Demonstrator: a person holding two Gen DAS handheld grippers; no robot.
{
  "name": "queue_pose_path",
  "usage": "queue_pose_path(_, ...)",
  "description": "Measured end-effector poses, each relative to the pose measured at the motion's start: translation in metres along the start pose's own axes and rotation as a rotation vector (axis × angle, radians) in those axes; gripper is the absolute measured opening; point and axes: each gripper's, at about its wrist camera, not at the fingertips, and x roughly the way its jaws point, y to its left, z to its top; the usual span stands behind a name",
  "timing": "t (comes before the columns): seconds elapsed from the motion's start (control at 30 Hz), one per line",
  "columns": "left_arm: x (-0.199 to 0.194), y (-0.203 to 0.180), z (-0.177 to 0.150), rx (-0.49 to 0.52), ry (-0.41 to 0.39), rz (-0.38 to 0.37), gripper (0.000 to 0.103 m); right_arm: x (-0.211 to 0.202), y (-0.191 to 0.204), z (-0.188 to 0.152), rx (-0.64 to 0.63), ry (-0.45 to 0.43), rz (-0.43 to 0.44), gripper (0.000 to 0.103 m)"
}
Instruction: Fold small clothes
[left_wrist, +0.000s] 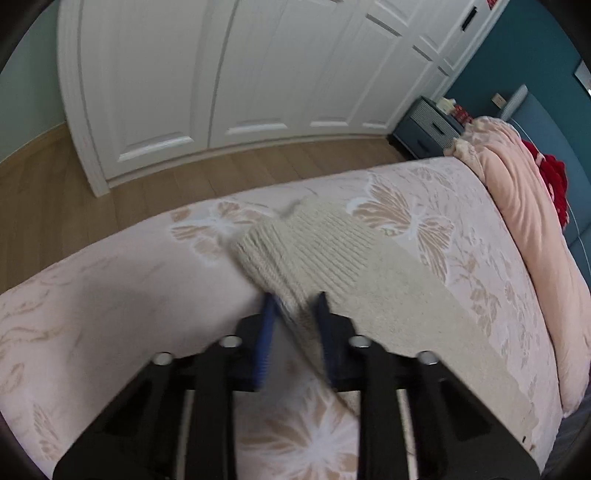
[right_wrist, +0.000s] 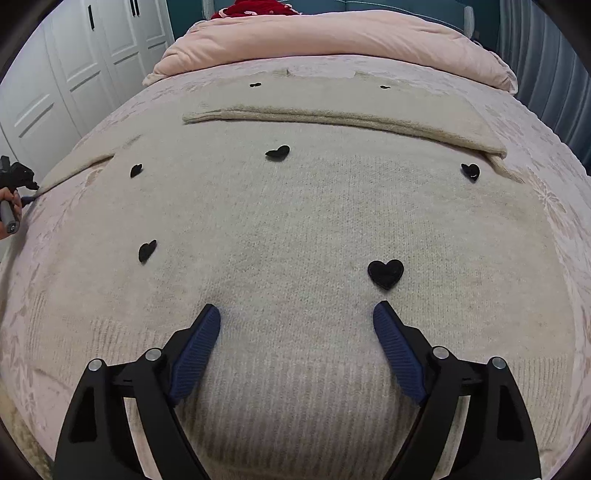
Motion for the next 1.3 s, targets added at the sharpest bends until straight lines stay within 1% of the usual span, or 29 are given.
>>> queue_pose_path(0.03,-0.006,-0.006,0.001,0.022,-0.021,0.011,0.01,0.001,-0.001,0.0,0.008,0.001,0.009,0.086)
queue_pose_path(0.07,-0.015,-0.014,0.001,0.048,-0.06,0.0,0.009,0.001,-0.003,0.0,0.012,0.001,0.017,0.086)
queue_pose_path(0.13,-0.04,-0.039,0.001,0.101,-0.129,-0.048,0.008,0.001,-0.004,-0.002,0.013,-0.008,0.028,0.087)
queue_pose_path(0.2,-0.07,-0.071,-0.004,0.142,-0.169,-0.144,0.008,0.001,-0.006,-0.003,0.015,-0.017,0.042,0.088)
queue_pose_path(0.27,-0.106,-0.114,-0.017,0.206,-0.2,-0.259,0.007,0.0,-0.008,-0.004,0.024,-0.024,0.059,0.088)
queue_pose_path(0.33,-0.144,-0.163,-0.044,0.3,-0.216,-0.377,0.007,-0.001,-0.011,-0.005,0.034,-0.033,0.079,0.09)
queue_pose_path(0.37,-0.163,-0.191,-0.063,0.356,-0.217,-0.434,0.007,-0.001,-0.011,-0.005,0.037,-0.036,0.099,0.093)
queue_pose_path(0.43,-0.193,-0.237,-0.107,0.448,-0.192,-0.544,0.008,-0.001,-0.012,-0.005,0.04,-0.039,0.113,0.093)
queue_pose_path(0.5,-0.208,-0.28,-0.161,0.521,-0.121,-0.633,0.008,-0.002,-0.013,-0.005,0.05,-0.043,0.128,0.093)
queue_pose_path(0.53,-0.21,-0.296,-0.189,0.558,-0.076,-0.664,0.008,-0.003,-0.015,-0.004,0.055,-0.046,0.139,0.093)
queue_pose_path(0.6,-0.203,-0.319,-0.247,0.614,0.012,-0.679,0.009,-0.005,-0.018,-0.004,0.08,-0.051,0.162,0.092)
queue_pose_path(0.63,-0.194,-0.324,-0.275,0.629,0.076,-0.69,0.012,-0.007,-0.021,-0.003,0.096,-0.051,0.179,0.092)
queue_pose_path(0.67,-0.185,-0.322,-0.3,0.628,0.133,-0.689,0.013,-0.01,-0.025,-0.001,0.116,-0.048,0.196,0.091)
queue_pose_path(0.7,-0.177,-0.315,-0.317,0.61,0.177,-0.689,0.013,-0.012,-0.028,0.001,0.136,-0.04,0.209,0.091)
queue_pose_path(0.73,-0.17,-0.306,-0.331,0.595,0.208,-0.686,0.017,-0.015,-0.033,0.005,0.157,-0.034,0.217,0.091)
queue_pose_path(0.77,-0.164,-0.294,-0.34,0.577,0.223,-0.657,0.022,-0.019,-0.039,0.009,0.178,-0.033,0.213,0.091)
queue_pose_path(0.8,-0.16,-0.28,-0.346,0.56,0.225,-0.622,0.036,-0.022,-0.045,0.013,0.196,-0.035,0.201,0.091)
queue_pose_path(0.83,-0.157,-0.262,-0.348,0.542,0.219,-0.595,0.049,-0.025,-0.052,0.02,0.212,-0.041,0.199,0.091)
queue_pose_path(0.87,-0.155,-0.244,-0.348,0.522,0.214,-0.569,0.052,-0.026,-0.059,0.028,0.231,-0.047,0.213,0.091)
queue_pose_path(0.97,-0.149,-0.184,-0.344,0.479,0.202,-0.5,0.053,-0.016,-0.071,0.066,0.28,-0.041,0.258,0.091)
queue_pose_path(1.03,-0.139,-0.139,-0.338,0.405,0.224,-0.459,0.053,-0.004,-0.07,0.095,0.306,-0.042,0.292,0.09)
queue_pose_path(1.07,-0.134,-0.123,-0.337,0.374,0.239,-0.44,0.053,0.006,-0.069,0.107,0.321,-0.024,0.314,0.089)
queue_pose_path(1.1,-0.129,-0.105,-0.334,0.351,0.251,-0.441,0.053,0.018,-0.067,0.119,0.34,-0.002,0.325,0.085)
queue_pose_path(1.13,-0.127,-0.093,-0.331,0.333,0.256,-0.478,0.051,0.031,-0.064,0.127,0.359,0.019,0.322,0.082)
queue_pose_path(1.17,-0.128,-0.086,-0.329,0.324,0.253,-0.502,0.051,0.043,-0.062,0.135,0.373,0.04,0.299,0.077)
queue_pose_path(1.23,-0.131,-0.081,-0.328,0.336,0.25,-0.507,0.051,0.062,-0.056,0.144,0.391,0.066,0.269,0.069)
queue_pose_path(1.27,-0.132,-0.082,-0.326,0.339,0.254,-0.507,0.051,0.069,-0.053,0.145,0.403,0.066,0.271,0.059)
queue_pose_path(1.3,-0.132,-0.084,-0.324,0.327,0.263,-0.51,0.051,0.074,-0.049,0.147,0.415,0.071,0.261,0.044)
